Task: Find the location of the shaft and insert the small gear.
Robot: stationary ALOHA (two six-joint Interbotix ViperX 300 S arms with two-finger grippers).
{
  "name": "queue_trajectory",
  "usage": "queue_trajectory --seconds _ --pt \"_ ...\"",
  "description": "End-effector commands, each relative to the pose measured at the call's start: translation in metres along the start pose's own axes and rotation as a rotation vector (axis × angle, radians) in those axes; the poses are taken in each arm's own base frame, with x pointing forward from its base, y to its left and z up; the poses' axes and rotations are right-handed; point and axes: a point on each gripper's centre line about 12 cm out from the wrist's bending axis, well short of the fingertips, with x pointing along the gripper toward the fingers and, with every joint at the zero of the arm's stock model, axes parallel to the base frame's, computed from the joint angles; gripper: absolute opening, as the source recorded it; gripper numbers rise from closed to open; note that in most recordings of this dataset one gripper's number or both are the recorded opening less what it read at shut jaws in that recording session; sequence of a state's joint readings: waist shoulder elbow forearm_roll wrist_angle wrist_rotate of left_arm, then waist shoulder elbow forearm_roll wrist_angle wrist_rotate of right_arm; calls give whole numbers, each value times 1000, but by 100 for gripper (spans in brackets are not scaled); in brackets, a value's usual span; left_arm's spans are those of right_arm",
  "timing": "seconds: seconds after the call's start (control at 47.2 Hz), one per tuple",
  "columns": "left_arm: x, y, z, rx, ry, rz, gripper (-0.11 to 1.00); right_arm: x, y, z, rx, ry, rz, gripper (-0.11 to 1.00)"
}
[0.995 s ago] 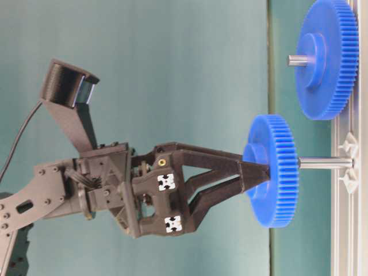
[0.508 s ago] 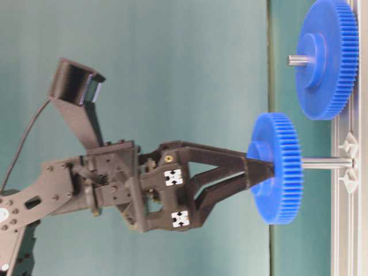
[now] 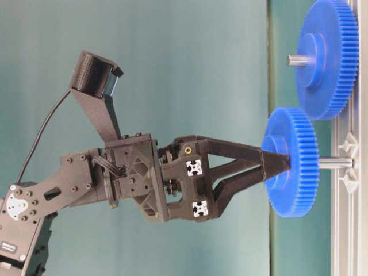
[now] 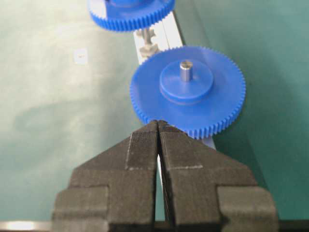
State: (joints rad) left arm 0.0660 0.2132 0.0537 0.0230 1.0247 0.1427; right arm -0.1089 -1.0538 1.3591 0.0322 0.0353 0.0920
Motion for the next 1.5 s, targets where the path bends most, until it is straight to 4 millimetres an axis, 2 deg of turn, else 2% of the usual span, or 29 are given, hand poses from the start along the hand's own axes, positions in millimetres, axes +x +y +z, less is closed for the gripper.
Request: queue_trajectory --seconds 0.0,0.381,1.037,1.249,1.482 --pt "-13 6 8 -5 -49 13 64 1 0 4 9 -8 -2 0" --pt "5 7 6 24 -9 9 64 1 0 4 10 -10 -2 0" --pt "2 33 -12 -37 15 23 64 1 0 5 12 -11 -3 0" --pt "2 35 -17 -44 17 23 64 0 0 5 11 -13 -3 0" --pt "4 38 -12 -35 -4 30 64 0 0 5 12 -13 -1 0"
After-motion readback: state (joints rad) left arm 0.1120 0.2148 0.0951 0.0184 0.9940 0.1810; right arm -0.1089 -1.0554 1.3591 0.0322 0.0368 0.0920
